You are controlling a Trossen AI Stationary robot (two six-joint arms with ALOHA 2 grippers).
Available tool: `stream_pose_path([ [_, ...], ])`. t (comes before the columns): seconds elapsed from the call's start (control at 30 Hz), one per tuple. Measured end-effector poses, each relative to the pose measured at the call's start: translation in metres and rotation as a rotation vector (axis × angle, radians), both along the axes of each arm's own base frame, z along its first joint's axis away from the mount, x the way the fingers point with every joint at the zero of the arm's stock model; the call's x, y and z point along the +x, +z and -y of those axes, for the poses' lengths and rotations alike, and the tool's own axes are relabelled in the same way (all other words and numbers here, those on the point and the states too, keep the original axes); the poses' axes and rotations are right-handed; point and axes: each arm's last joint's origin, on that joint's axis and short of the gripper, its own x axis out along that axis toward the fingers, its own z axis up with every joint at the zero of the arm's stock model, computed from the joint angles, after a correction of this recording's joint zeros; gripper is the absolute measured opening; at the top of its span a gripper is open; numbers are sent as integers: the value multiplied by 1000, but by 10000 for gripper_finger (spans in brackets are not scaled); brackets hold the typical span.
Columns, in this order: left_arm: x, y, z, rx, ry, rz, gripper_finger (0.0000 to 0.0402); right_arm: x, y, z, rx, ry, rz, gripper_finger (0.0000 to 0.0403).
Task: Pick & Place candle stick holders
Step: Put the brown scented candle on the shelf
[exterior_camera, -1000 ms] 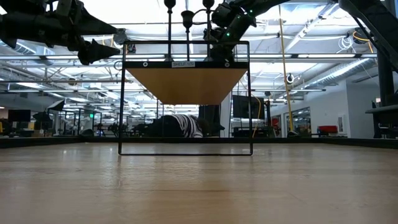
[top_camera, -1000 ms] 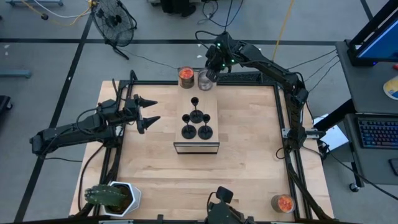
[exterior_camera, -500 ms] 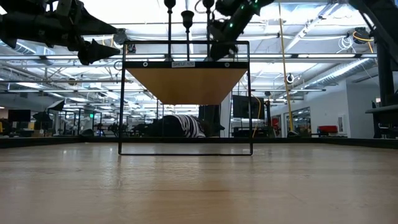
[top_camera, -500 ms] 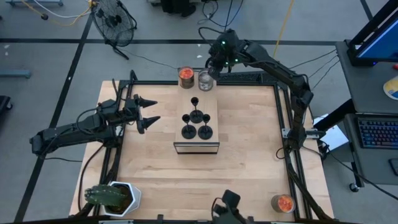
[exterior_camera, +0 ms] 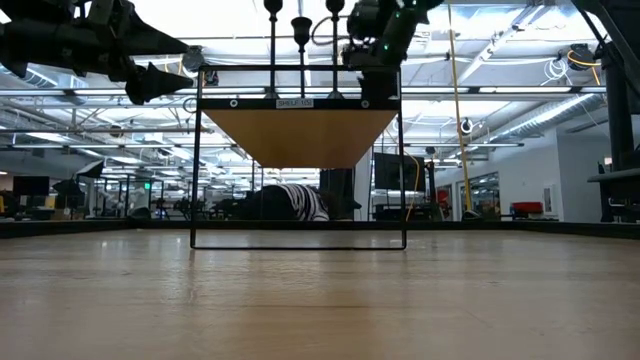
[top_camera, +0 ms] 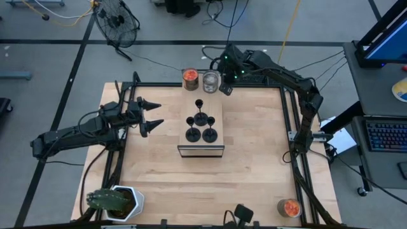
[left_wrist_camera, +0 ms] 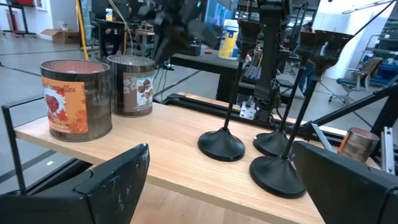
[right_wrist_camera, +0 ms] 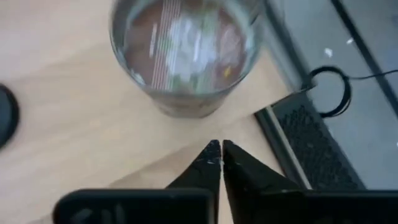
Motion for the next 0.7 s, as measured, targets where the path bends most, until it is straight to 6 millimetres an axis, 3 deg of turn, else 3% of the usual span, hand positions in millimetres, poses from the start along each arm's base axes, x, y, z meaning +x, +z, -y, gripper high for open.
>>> stream_pose_path([
  [0.2,0,0,1,-17,-20,3,397,5,-20,6,-5,-9,24,9],
  [0.7,0,0,1,-29,-19,8,397,12,-16,8,-2,40,122,1],
])
